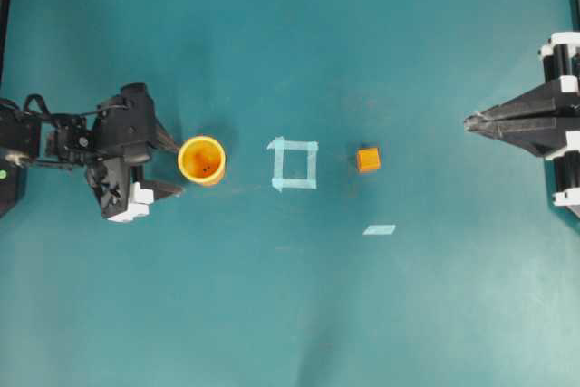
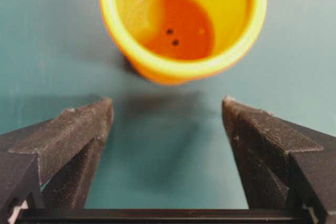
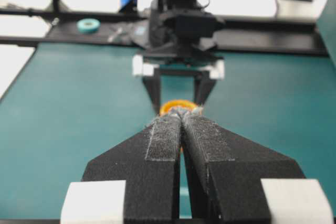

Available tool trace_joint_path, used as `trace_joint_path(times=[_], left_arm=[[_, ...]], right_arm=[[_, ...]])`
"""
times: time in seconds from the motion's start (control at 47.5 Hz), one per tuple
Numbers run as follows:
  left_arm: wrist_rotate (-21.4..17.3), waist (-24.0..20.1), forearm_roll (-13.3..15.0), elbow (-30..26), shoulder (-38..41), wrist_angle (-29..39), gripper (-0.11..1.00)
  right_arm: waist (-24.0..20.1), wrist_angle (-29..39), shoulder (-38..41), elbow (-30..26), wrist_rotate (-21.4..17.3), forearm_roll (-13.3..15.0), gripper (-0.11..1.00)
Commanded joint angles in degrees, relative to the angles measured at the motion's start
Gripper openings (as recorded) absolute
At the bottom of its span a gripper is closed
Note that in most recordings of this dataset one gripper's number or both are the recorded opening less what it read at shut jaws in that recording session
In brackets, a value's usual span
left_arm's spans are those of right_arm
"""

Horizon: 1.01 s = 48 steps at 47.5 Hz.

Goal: Lift the orange cup with left arm.
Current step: 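Advance the open left gripper around the orange cup and close on it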

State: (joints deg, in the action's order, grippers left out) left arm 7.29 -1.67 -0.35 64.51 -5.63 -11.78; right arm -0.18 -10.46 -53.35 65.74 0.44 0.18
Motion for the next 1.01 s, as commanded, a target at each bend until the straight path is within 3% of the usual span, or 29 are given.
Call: trace_joint_path(times=[0.0,0.989], left_arm=[[-0.18,-0.18,-0.26,-1.05,-0.18,-1.58,0.80],[-0.62,-1.23,-0.70,-4.75,3.25,-6.06,0.80]], right_arm=[[-0.09,-0.18,0.09,-1.93,0.09,0.09,0.00],[-0.09,0.18,0.09,-2.37,0.09,0.00,0.00]])
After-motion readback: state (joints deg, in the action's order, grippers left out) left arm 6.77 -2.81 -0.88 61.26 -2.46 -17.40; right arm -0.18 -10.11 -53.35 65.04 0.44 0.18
